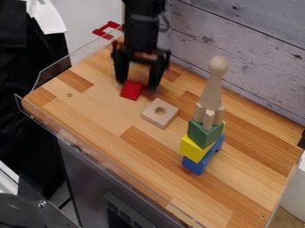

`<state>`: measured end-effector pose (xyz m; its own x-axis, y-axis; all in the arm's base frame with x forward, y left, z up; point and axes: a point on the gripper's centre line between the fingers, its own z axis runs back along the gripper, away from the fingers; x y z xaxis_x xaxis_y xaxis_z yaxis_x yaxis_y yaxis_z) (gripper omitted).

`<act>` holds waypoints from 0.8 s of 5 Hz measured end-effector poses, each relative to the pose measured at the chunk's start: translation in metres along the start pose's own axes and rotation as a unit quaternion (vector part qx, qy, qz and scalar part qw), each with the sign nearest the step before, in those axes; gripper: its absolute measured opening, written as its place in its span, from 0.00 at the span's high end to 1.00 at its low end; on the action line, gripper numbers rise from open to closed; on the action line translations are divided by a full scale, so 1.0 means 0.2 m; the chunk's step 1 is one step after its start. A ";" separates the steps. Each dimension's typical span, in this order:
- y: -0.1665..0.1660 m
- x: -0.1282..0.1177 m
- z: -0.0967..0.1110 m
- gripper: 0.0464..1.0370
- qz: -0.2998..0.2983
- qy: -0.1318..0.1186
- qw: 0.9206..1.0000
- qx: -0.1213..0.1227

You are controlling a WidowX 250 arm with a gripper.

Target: Move the red triangle to the left

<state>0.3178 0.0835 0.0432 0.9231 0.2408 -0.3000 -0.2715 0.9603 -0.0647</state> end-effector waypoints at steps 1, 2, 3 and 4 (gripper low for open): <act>0.00 -0.18 0.12 0.04 -0.004 -0.010 0.999 0.045; -0.09 -0.36 0.15 0.04 -0.033 -0.011 0.998 0.044; -0.15 -0.46 0.15 0.04 -0.051 -0.011 0.997 0.059; -0.23 -0.50 0.19 0.04 -0.071 -0.025 0.996 0.055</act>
<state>0.2476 0.0212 0.1122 0.9630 0.1064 -0.2474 -0.1092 0.9940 0.0025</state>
